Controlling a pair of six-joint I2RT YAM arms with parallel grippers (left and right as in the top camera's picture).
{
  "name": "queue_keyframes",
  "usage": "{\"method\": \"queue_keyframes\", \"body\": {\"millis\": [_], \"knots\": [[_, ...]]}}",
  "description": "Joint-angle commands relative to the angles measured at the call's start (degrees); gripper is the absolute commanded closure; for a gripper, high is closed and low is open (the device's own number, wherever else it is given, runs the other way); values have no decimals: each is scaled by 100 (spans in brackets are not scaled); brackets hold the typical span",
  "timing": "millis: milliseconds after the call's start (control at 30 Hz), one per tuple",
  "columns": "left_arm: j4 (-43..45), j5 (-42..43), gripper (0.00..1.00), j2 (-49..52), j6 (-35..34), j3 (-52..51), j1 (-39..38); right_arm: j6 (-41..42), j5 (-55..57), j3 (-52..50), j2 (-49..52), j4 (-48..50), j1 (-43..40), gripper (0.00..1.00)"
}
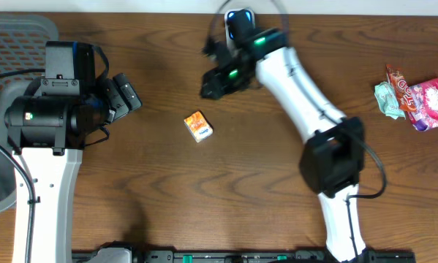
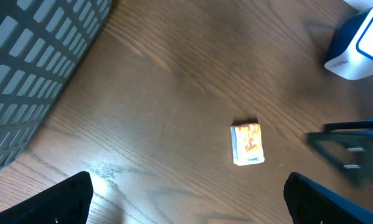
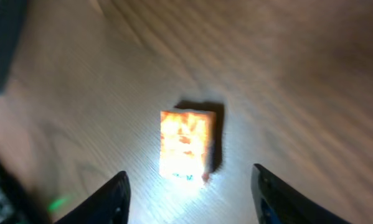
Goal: Scan the item barcode
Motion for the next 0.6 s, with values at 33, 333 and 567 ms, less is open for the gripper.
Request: {"method": "queue_keyframes", "body": {"millis": [33, 333, 567], "knots": [[-22, -74, 2, 22, 79, 24, 22, 623, 1062, 48, 79, 70, 627, 42], [-20, -74, 2, 22, 79, 24, 22, 1067, 1690, 48, 496, 258, 1261, 44], [-22, -74, 2, 22, 79, 24, 22, 785, 1858, 48, 857, 168, 1539, 41]]}}
